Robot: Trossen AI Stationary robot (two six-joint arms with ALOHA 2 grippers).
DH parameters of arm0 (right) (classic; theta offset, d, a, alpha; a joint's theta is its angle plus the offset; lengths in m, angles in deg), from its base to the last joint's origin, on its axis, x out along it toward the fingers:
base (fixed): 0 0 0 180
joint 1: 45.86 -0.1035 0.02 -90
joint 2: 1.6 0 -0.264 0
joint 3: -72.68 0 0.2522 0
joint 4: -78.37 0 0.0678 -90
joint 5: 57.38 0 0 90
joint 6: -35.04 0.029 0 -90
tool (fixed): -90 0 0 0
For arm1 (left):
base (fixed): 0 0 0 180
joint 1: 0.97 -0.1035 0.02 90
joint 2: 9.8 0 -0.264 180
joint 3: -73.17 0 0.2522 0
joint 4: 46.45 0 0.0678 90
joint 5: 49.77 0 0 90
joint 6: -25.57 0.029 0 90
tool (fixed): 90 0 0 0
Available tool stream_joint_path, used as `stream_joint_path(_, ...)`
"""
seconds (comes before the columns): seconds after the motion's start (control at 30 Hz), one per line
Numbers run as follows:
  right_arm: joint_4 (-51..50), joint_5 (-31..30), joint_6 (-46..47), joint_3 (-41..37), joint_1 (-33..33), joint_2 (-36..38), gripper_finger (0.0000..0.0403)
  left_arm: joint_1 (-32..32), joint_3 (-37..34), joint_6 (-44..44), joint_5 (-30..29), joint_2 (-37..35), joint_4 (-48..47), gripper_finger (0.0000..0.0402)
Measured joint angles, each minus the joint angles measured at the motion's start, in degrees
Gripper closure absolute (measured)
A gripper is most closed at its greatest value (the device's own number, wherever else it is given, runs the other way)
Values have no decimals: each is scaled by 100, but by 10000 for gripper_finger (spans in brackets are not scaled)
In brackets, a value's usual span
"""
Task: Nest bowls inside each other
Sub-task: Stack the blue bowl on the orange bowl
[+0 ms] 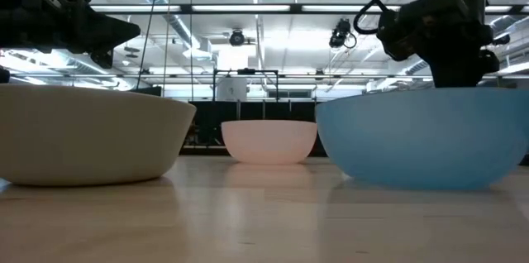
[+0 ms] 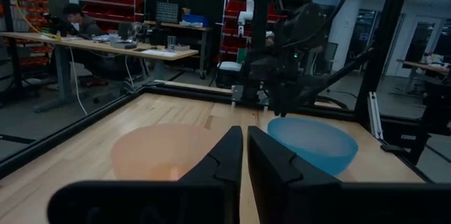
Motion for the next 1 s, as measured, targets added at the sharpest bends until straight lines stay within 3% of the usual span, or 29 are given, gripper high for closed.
stream_joint_path(0.57, 241, -119, 430, -2, -219, -27, 321, -1, 0, 4, 1, 0, 0, 371)
stream_joint_path(1.0, 367, 8, 125, -4, -166, -786, 321, 1, 0, 7, 1, 0, -19, 362)
